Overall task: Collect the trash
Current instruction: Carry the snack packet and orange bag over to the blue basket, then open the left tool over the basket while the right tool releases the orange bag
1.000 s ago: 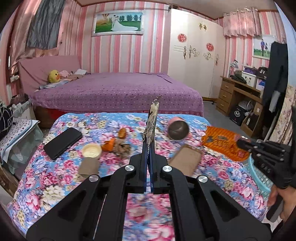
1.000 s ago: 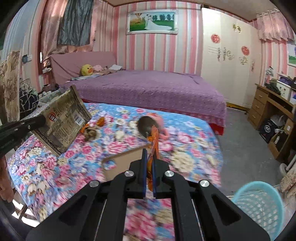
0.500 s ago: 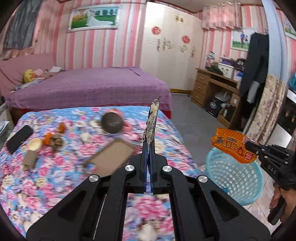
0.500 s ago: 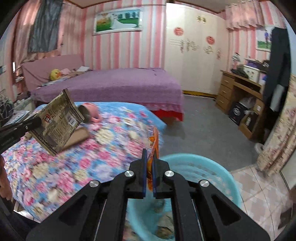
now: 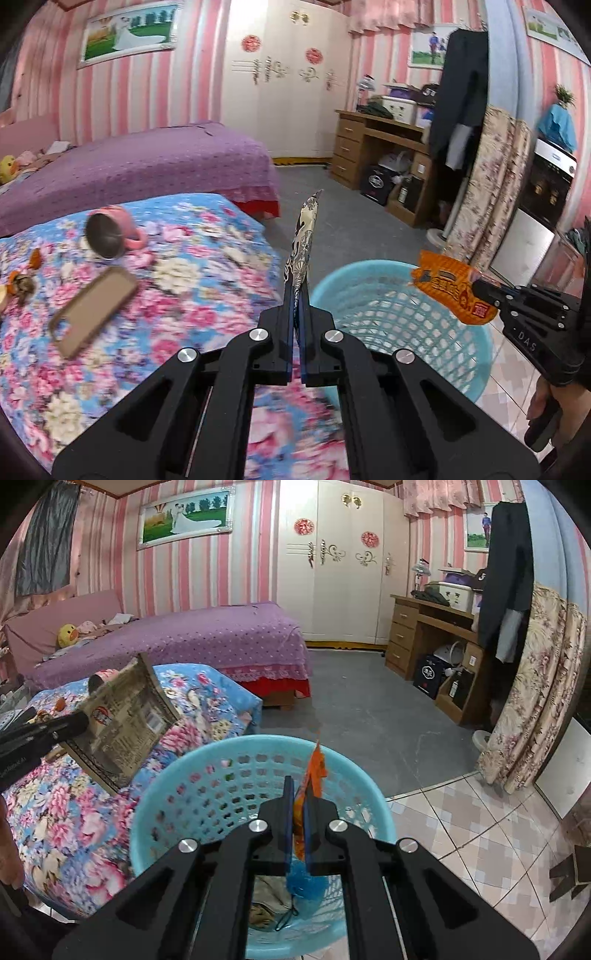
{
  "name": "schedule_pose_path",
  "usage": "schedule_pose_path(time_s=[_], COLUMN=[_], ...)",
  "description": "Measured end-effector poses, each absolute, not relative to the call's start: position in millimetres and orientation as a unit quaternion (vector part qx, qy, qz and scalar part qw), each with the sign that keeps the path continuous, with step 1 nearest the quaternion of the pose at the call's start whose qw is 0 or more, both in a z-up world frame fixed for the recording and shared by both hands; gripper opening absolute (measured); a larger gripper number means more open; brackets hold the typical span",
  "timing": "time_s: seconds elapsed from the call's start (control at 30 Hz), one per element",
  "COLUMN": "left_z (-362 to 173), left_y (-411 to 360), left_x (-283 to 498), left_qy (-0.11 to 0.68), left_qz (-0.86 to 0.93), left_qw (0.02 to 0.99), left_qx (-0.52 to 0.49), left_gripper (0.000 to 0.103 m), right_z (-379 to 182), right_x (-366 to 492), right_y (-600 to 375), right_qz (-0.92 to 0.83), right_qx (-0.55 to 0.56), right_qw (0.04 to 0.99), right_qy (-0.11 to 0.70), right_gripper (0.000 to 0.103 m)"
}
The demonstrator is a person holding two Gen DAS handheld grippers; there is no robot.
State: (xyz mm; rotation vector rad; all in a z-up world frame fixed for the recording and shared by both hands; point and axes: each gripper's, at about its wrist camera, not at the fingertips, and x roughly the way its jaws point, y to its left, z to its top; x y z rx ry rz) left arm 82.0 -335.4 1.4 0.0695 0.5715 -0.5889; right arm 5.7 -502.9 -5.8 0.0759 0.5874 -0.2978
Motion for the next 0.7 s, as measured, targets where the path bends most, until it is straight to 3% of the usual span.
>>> schedule_pose_path(time_s=[0.2,0.27,0.3,0.33,0.4,0.47,0.6,0.7], left_z=[-11,-16,-18,-20,-22,-22,-16,-11], left_y=[-369,-377,-381,-383,-383,-380,-363,-345], left_x=[83,84,85,86,88,91,99,105], left_qy=[0.289,0.292,0.294,0.295,0.291,0.284,0.265,0.248], left_qz=[-0.305,-0.308,-0.309,-0.308,-0.301,-0.292,-0.261,-0.240], left_qw=[0.907,0.905,0.903,0.904,0.907,0.912,0.927,0.937], left_qx=[0.036,0.038,0.043,0.046,0.049,0.055,0.054,0.057], left_gripper=[0.001,0.006,0.018,0.040,0.063,0.067,0.086,0.093], right_z=[-10,-12,-14,-15,-18,-21,-27,-31], right_x=[-1,-2,-2,-1,-1,-2,1,5], right_y=[-518,-522,-523,-524,-525,-526,-525,-517], right_qz=[-0.158,-0.161,-0.162,-0.163,-0.164,-0.165,-0.166,-0.168], right_qx=[0.046,0.048,0.050,0.050,0.051,0.055,0.059,0.049], right_qw=[0.943,0.943,0.943,0.942,0.942,0.941,0.941,0.940], right_qy=[0.288,0.287,0.287,0.288,0.289,0.289,0.291,0.291], right_gripper=[0.004,0.004,0.004,0.004,0.004,0.004,0.004,0.004])
